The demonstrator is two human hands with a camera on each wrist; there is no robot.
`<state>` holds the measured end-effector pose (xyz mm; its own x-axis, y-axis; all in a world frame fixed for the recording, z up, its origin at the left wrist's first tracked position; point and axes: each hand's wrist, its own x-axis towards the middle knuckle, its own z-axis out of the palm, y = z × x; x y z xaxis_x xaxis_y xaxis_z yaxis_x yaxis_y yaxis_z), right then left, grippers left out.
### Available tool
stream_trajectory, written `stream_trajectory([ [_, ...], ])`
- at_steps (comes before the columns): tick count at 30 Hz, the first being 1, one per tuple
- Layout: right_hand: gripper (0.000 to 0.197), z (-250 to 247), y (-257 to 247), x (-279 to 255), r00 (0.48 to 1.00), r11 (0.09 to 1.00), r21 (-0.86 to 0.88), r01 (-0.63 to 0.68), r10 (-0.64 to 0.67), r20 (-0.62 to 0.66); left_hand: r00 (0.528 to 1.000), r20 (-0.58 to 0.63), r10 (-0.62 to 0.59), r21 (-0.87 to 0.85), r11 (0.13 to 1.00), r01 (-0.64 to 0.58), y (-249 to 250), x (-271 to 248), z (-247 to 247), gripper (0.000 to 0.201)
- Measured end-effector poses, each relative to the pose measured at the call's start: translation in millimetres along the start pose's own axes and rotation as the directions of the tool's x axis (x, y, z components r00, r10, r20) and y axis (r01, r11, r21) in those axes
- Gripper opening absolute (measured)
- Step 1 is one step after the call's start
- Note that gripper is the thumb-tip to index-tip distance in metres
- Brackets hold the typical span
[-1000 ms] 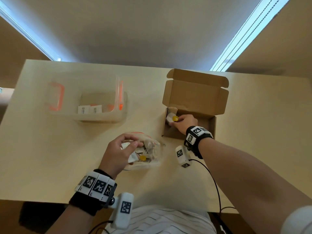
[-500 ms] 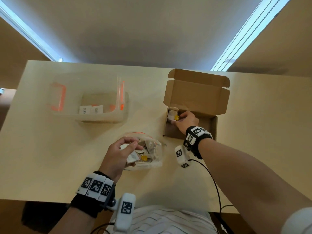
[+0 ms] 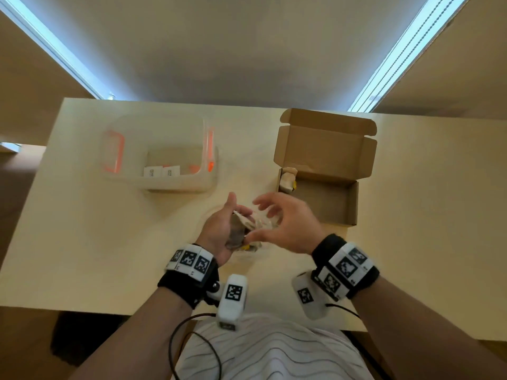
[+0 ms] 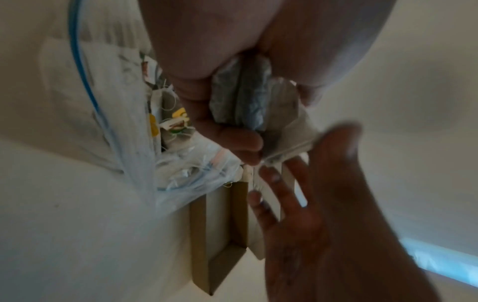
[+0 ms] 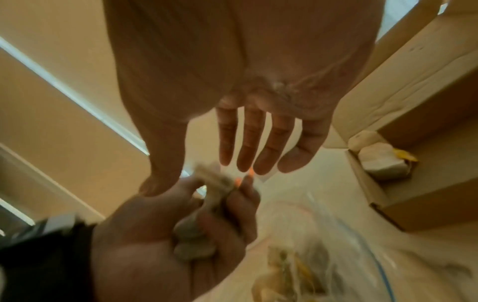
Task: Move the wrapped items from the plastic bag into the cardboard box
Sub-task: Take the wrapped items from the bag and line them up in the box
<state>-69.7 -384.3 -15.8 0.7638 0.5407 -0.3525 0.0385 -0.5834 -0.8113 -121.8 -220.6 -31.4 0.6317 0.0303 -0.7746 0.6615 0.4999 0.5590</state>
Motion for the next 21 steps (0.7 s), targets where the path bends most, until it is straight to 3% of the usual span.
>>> stream_trajectory([
  [1, 0.049, 7.7, -3.7, -2.0, 0.999, 0.999, -0.005, 0.032, -0.032, -0.01, 1.0, 0.007, 0.012, 0.064, 0.998, -0.012, 0.0, -0.1, 3.6, 0.062],
  [3, 0.024, 18.3, -4.0, -2.2, 0.992, 0.998, 0.033, 0.057, -0.053, -0.114, 0.997, 0.035, 0.065, 0.201, 0.977, -0.071, 1.0, -1.6, 10.0, 0.071],
  [6, 0.004, 17.5, 1.8, 0.0, 0.968, 0.952, 0.297, -0.081, 0.146, -0.203, 0.986, 0.066, 0.154, 0.249, 0.954, -0.166, 3.1, -2.5, 12.5, 0.064],
  [8, 0.01, 13.0, 4.5, -2.5, 0.959, 0.82, 0.551, -0.155, 0.259, -0.115, 0.977, 0.072, 0.202, 0.238, 0.948, -0.213, 3.4, -1.9, 9.0, 0.047],
  [9, 0.012, 11.1, 5.5, -4.4, 0.958, 0.784, 0.6, -0.162, 0.271, -0.095, 0.973, 0.077, 0.217, 0.257, 0.939, -0.23, 3.2, -1.1, 7.2, 0.041],
  [14, 0.015, 5.7, 7.1, -11.8, 0.962, 0.721, 0.683, -0.12, 0.253, -0.098, 0.953, 0.075, 0.294, 0.311, 0.901, -0.303, 7.5, -0.5, 1.5, 0.014],
  [18, 0.022, -0.9, 10.0, -18.6, 0.971, 0.644, 0.761, -0.079, 0.222, -0.087, 0.936, 0.029, 0.351, 0.31, 0.887, -0.342, 16.1, -2.3, -8.9, 0.013],
  [21, 0.029, -3.3, 10.4, -21.2, 0.972, 0.675, 0.736, -0.052, 0.204, -0.118, 0.938, 0.049, 0.344, 0.261, 0.902, -0.344, 18.8, -5.7, -13.8, 0.022],
])
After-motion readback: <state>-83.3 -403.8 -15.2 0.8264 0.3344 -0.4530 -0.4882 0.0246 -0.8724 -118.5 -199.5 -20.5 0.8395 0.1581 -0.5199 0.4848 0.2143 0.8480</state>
